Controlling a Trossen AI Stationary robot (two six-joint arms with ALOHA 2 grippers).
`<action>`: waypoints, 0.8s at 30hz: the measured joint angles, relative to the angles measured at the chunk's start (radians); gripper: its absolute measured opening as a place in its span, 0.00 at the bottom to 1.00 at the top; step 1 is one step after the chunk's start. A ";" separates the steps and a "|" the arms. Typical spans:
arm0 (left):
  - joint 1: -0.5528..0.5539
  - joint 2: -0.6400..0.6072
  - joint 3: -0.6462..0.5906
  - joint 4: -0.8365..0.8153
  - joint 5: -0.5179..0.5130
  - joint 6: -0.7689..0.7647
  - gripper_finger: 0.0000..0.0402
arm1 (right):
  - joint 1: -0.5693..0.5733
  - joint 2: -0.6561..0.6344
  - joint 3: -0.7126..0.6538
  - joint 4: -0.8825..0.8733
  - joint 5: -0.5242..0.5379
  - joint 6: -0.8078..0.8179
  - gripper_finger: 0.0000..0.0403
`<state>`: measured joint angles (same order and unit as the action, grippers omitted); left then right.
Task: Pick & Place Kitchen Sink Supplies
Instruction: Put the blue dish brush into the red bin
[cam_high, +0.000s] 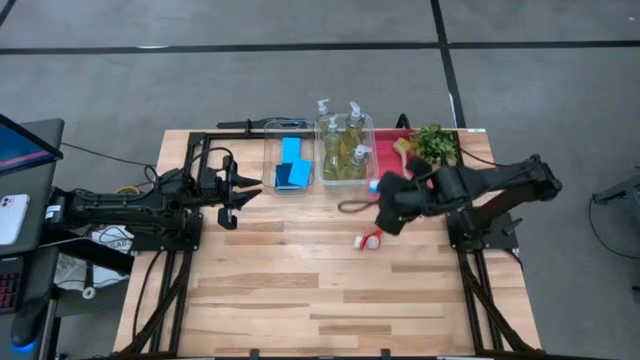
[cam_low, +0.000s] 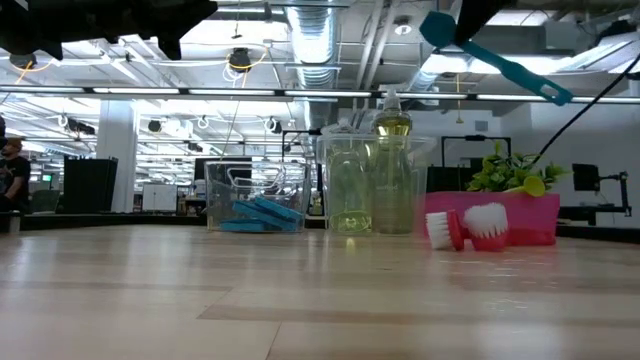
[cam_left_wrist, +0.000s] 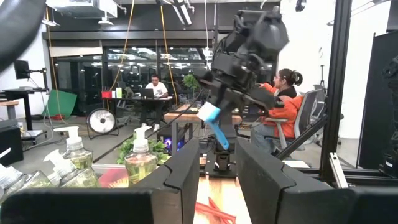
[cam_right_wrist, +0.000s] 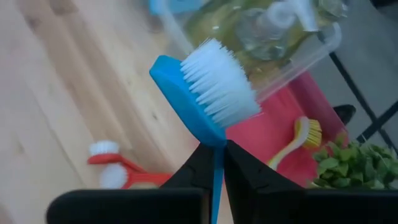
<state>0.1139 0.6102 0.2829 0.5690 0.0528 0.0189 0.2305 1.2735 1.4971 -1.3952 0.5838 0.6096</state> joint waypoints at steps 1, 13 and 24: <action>0.000 0.000 0.000 0.000 0.000 0.000 0.26 | -0.011 -0.002 0.000 0.000 -0.001 -0.001 0.04; 0.000 0.000 0.000 -0.001 0.000 0.000 0.26 | -0.131 0.000 0.000 -0.063 0.073 0.137 0.06; 0.000 0.000 0.000 -0.004 0.000 0.000 0.26 | -0.356 0.007 0.000 -0.068 0.097 0.141 0.05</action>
<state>0.1139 0.6102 0.2829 0.5650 0.0528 0.0189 -0.1254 1.2804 1.4975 -1.4636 0.6808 0.7506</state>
